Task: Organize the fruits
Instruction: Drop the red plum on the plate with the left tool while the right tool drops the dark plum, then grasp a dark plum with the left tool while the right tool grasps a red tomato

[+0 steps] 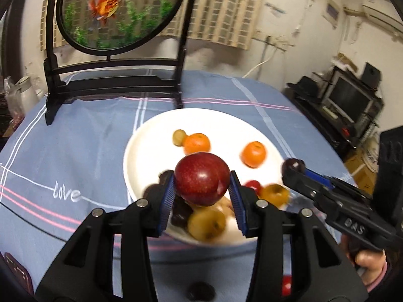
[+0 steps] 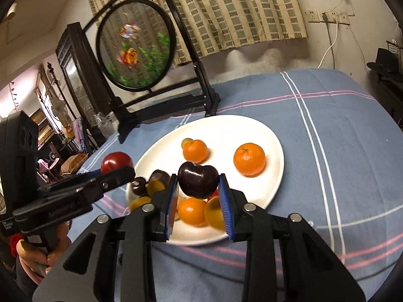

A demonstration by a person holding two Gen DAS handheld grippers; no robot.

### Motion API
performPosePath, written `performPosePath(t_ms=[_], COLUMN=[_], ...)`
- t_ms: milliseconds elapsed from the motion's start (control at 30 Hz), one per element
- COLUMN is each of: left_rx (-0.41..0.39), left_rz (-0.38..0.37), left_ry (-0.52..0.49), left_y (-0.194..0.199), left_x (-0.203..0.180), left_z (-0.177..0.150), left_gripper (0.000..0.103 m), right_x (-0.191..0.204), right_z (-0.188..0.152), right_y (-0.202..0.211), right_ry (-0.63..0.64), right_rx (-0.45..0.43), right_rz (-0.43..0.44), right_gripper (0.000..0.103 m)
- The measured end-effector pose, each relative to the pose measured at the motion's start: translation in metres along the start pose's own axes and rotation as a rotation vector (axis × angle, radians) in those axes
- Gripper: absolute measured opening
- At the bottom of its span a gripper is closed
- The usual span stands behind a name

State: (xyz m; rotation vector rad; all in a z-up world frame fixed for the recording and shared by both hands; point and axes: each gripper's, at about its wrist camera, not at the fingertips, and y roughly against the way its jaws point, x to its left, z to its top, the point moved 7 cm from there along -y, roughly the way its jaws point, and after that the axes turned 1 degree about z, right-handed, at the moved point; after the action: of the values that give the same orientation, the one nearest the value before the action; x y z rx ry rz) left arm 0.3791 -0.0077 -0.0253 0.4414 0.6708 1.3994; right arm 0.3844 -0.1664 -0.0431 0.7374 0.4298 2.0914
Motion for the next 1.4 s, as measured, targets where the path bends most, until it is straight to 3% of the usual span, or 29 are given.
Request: performPosePath(t_ms=[100, 167, 200, 233, 433, 633, 767, 1033, 1233, 1400], left_rx=[0.022, 0.015, -0.009, -0.026, -0.088, -0.121, -0.112, -0.070, -0.070, -0.063], left_rz=[0.038, 0.065, 0.088, 0.101, 0.135, 0.227, 0.280, 0.354, 0.367, 0.351], left_ry=[0.024, 0.031, 0.029, 0.026, -0.009, -0.033, -0.027, -0.040, -0.074, -0.088], left_y=[-0.012, -0.009, -0.003, 0.001, 0.036, 0.062, 0.066, 0.058, 0.060, 0.060], left_x=[0.008, 0.012, 0.012, 0.013, 0.006, 0.019, 0.034, 0.049, 0.041, 0.038], left_z=[0.005, 0.005, 0.007, 0.009, 0.007, -0.015, -0.030, -0.047, -0.050, -0.054], left_gripper=[0.044, 0.061, 0.074, 0.078, 0.086, 0.089, 0.091, 0.093, 0.094, 0.095], right_x=[0.002, 0.003, 0.004, 0.006, 0.019, 0.032, 0.042, 0.036, 0.032, 0.036], right_z=[-0.002, -0.004, -0.003, -0.001, -0.003, -0.033, -0.065, -0.099, -0.115, -0.125], right_y=[-0.010, -0.009, -0.003, 0.002, 0.041, 0.067, 0.067, 0.055, 0.045, 0.039], right_ry=[0.023, 0.026, 0.027, 0.029, 0.025, 0.060, 0.128, 0.128, 0.126, 0.122], right_rx=[0.034, 0.043, 0.028, 0.014, -0.027, -0.005, 0.073, 0.207, 0.284, 0.332], right_rz=[-0.009, -0.041, -0.043, -0.041, 0.010, 0.044, 0.034, -0.015, -0.043, -0.003], right_gripper=[0.034, 0.044, 0.051, 0.055, 0.057, 0.057, 0.057, 0.057, 0.056, 0.056])
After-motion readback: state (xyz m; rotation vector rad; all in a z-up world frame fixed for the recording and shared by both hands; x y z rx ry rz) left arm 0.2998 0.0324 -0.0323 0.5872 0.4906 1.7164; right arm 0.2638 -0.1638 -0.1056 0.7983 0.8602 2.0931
